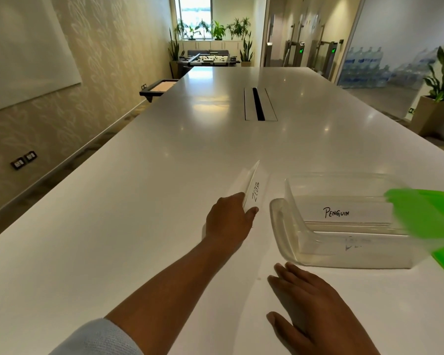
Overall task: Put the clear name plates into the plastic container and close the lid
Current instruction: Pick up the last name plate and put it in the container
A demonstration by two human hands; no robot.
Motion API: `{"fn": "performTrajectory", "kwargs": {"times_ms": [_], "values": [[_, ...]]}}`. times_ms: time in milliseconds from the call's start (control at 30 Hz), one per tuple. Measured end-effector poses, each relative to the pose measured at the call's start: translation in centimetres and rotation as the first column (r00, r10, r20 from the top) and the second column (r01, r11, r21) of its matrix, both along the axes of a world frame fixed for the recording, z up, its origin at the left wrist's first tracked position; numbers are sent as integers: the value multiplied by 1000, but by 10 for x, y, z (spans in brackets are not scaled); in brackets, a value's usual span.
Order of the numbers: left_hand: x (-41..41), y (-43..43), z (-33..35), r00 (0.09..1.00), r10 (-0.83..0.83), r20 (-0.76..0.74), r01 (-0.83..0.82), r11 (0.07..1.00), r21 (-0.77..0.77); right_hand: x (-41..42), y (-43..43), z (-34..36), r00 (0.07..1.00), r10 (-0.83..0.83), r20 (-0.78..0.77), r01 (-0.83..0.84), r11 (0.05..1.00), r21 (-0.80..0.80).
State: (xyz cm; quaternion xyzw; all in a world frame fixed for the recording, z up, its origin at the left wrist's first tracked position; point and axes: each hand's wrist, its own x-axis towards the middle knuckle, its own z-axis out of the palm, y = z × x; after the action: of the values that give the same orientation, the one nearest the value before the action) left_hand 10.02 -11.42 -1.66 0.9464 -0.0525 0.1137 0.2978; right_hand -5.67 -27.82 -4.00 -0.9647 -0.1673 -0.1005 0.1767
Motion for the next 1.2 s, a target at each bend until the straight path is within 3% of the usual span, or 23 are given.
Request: {"fn": "performTrajectory", "kwargs": {"times_ms": [667, 967, 1200], "values": [[-27, 72, 13, 993, 109, 41, -91, 943, -319, -1, 0, -2, 1000, 14, -10, -14, 997, 73], [-82, 140, 17, 998, 40, -54, -65, 789, -610, -4, 1, 0, 999, 14, -30, -12, 997, 74], [-115, 162, 14, 993, -46, -108, -45, 701, -712, -5, 2, 11, 994, 34, -108, -20, 992, 128]]}}
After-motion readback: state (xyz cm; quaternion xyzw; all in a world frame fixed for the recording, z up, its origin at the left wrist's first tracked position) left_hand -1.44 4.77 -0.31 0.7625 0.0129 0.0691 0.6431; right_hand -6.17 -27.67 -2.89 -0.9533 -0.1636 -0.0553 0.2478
